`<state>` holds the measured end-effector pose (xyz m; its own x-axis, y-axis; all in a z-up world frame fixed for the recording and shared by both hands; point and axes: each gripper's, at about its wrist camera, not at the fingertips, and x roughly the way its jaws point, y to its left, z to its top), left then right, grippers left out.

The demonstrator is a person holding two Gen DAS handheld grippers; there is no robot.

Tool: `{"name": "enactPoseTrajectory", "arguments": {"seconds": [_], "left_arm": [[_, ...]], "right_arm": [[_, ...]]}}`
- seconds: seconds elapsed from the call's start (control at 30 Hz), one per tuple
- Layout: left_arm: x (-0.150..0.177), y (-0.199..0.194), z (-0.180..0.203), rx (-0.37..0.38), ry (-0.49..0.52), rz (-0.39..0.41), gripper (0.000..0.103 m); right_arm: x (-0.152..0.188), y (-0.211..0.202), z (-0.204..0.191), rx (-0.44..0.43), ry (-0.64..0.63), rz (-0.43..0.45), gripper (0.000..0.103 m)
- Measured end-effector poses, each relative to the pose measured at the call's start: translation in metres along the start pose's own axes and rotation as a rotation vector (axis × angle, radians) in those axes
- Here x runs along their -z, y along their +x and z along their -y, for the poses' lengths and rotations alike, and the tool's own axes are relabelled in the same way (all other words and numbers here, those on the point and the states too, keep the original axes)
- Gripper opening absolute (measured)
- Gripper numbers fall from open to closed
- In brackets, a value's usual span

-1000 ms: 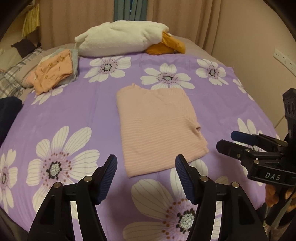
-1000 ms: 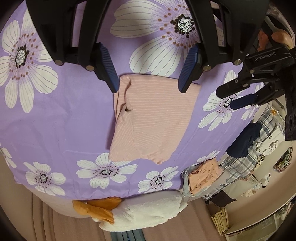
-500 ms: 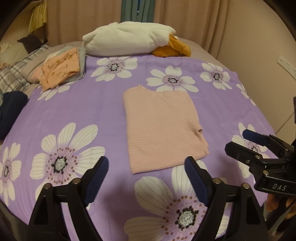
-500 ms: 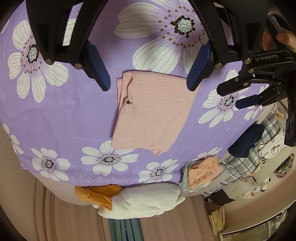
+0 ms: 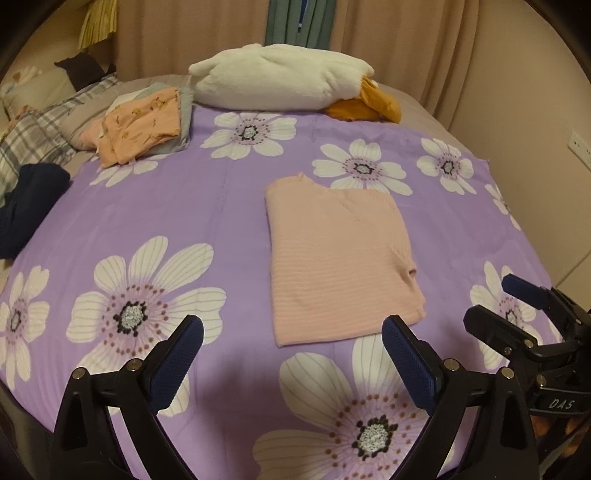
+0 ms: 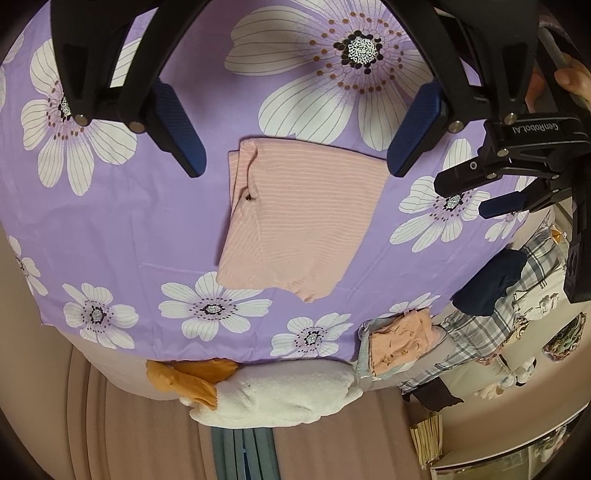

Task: Fold small clothes

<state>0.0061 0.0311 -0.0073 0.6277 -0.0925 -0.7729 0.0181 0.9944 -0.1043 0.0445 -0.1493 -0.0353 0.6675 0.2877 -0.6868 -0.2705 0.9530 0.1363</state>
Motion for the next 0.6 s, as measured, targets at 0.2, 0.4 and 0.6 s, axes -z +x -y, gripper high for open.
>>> {"name": "enactPoseTrajectory", "arguments": {"seconds": [0.2,0.4,0.6], "left_arm": [[0.0006,0.0027,-0.0019,-0.006,-0.009,-0.013,0.097],[0.0003,0.0036,-0.0015,-0.018,-0.005,-0.013,0.097],[0.0004,0.0040,-0.0011,-0.022,-0.004,-0.016,0.097]], "right_arm": [[-0.0007,-0.0005,-0.0027,0.043,-0.006,0.001,0.103],[-0.0011,-0.0028,-0.0031,0.064,-0.008,0.008,0.103],[-0.0020,-0.0030,-0.0026,0.068,-0.008,0.009,0.103]]}}
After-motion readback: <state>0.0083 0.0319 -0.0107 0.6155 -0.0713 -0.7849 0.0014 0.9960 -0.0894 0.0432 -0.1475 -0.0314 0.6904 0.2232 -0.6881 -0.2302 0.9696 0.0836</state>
